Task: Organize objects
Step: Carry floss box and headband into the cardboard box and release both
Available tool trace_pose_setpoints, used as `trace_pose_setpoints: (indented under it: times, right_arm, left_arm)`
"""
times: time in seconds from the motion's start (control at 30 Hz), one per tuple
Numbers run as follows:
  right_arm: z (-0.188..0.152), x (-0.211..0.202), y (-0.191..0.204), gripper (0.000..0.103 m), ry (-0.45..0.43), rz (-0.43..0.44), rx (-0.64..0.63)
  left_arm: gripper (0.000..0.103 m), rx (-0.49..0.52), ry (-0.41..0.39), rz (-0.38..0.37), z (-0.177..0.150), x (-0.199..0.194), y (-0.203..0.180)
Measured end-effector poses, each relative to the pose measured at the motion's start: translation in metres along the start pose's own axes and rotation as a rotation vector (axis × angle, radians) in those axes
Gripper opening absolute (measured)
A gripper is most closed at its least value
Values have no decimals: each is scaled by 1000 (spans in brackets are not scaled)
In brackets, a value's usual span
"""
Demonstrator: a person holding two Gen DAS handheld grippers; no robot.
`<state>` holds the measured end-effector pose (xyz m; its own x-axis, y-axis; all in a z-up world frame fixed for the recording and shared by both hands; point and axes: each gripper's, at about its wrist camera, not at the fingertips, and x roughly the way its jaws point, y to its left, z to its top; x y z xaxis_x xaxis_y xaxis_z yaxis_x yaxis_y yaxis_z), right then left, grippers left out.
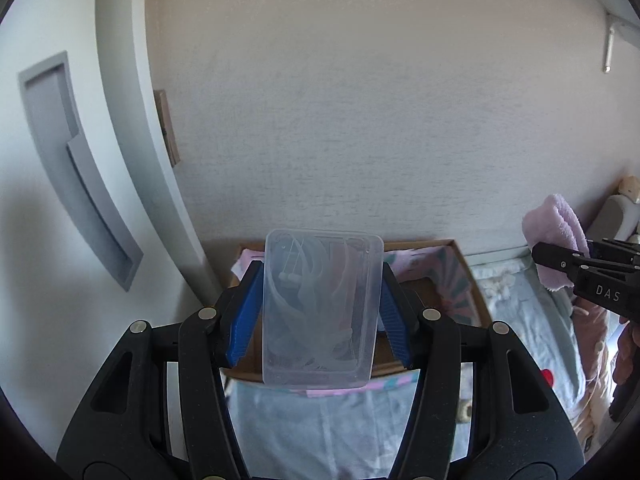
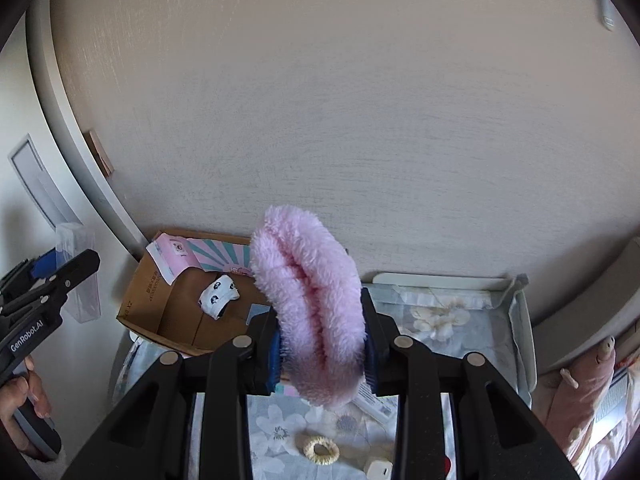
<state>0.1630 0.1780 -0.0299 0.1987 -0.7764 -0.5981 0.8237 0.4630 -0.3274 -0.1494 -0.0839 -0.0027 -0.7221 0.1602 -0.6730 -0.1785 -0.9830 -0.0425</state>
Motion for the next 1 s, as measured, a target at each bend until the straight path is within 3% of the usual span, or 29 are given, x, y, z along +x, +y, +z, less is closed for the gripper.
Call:
trace_pose_setpoints:
  times: [0.13, 0.3, 0.47, 0.63, 0.8, 1.0]
  right_arm:
    - [14, 36, 12, 29, 53, 21, -22]
    - [21, 94, 22, 29, 172, 59, -15]
    - [10, 145, 26, 29, 292, 44, -30]
    - [-11, 187, 27, 29, 421, 46, -21]
    - [-23, 195, 30, 29, 435, 0, -56]
    - [-23, 195, 29, 29, 428, 14, -38]
  left_arm:
    - [52, -9, 33, -2, 7, 29, 14]
    - [52, 3, 171, -6, 5, 86, 31]
    - [52, -12, 311, -24, -6, 132, 39]
    - [52, 2, 393, -22, -22, 160, 34]
    - [52, 19, 452, -26, -36, 178, 22]
    - [52, 36, 467, -12, -38, 180, 15]
